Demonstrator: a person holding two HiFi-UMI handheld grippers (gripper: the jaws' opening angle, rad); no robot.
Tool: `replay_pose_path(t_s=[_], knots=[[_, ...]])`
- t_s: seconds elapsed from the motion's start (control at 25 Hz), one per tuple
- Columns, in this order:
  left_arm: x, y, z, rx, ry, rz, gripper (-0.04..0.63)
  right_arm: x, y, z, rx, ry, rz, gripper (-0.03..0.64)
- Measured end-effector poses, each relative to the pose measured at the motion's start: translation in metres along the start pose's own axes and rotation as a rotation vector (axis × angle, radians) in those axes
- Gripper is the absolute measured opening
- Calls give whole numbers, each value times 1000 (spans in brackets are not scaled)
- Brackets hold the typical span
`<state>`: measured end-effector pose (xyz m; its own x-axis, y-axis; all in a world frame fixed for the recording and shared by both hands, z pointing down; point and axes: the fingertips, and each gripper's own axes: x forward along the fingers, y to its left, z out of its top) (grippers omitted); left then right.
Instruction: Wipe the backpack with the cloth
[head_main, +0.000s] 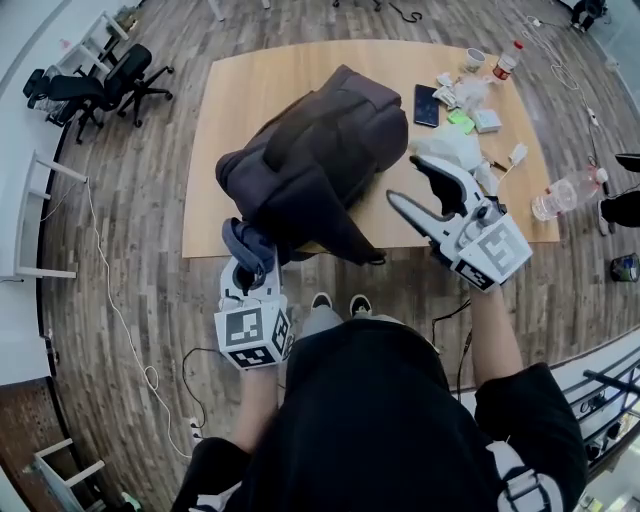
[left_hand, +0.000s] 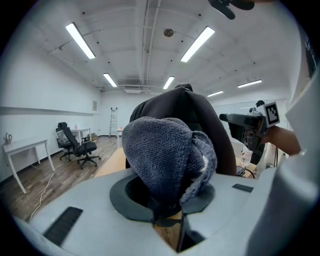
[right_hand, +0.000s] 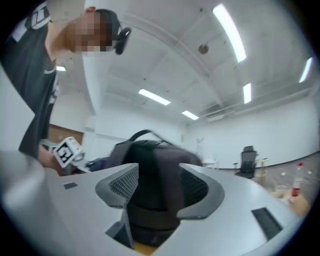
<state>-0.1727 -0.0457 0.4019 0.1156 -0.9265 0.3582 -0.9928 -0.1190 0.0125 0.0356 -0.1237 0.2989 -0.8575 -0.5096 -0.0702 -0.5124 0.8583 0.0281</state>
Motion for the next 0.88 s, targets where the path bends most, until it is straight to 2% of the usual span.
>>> replay_pose_path(t_s=[0.04,0.08,0.12,0.16,0.2,0.32,0.48,0.56,0.8,0.88], knots=[[2,1,1,1,0,6,100,-9,-38,7,-13,-40,-109,258],[4,2,1,2,-1,14,100,-14,-74,7,-20,-65,-213,222],[6,3,2,3,-2,21,100,-13,-104,3,-31,-70,-293,103],[9,4,2,5,-3,28,100,-5,-127,-3,-47,-53,-330,11],[11,5,2,7,-5,33,100,9,-139,-13,-61,-16,-319,11],[20,8,5,36,-10,41,100,54,-127,-53,-85,127,-145,11],[39,19,15,117,-30,21,100,59,-95,-65,-78,152,-60,9],[52,32,20,135,-47,30,100,63,-77,-69,-87,165,-19,9],[88,82,31,162,-47,78,98,72,-40,-80,-150,213,12,9],[87,89,33,141,-34,75,98,62,-42,-81,-166,227,-33,9]])
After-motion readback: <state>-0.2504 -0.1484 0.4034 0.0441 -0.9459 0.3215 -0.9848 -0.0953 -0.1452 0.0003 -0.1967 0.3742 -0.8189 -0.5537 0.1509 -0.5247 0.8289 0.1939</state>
